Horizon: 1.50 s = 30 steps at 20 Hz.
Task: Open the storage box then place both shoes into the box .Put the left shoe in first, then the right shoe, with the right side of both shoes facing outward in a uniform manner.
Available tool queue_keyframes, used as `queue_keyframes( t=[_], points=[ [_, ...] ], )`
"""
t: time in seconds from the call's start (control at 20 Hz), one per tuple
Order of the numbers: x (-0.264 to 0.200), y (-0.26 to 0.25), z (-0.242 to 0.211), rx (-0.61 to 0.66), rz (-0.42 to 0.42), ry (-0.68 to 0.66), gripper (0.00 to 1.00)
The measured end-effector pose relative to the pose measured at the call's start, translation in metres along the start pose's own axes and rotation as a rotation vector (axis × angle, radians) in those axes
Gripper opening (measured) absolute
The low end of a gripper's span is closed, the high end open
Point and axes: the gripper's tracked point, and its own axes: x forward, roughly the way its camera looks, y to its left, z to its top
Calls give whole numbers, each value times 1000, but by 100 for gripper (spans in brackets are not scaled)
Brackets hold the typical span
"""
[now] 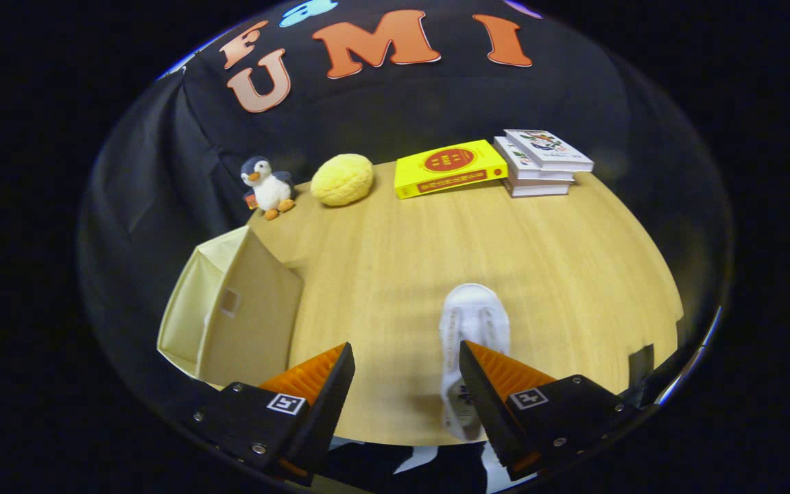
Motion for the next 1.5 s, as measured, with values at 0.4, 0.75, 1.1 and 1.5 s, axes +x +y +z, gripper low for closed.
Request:
queue_keyframes(
  t=[0.4,0.75,1.1,1.5],
  points=[
    [30,-64,-56,-107,-84,31,76],
    [78,-71,-60,-140,-79,-63,48],
    [88,-90,-57,-113,-173,-106,11],
    [77,-70,-24,44,-100,-59,1]
  ],
)
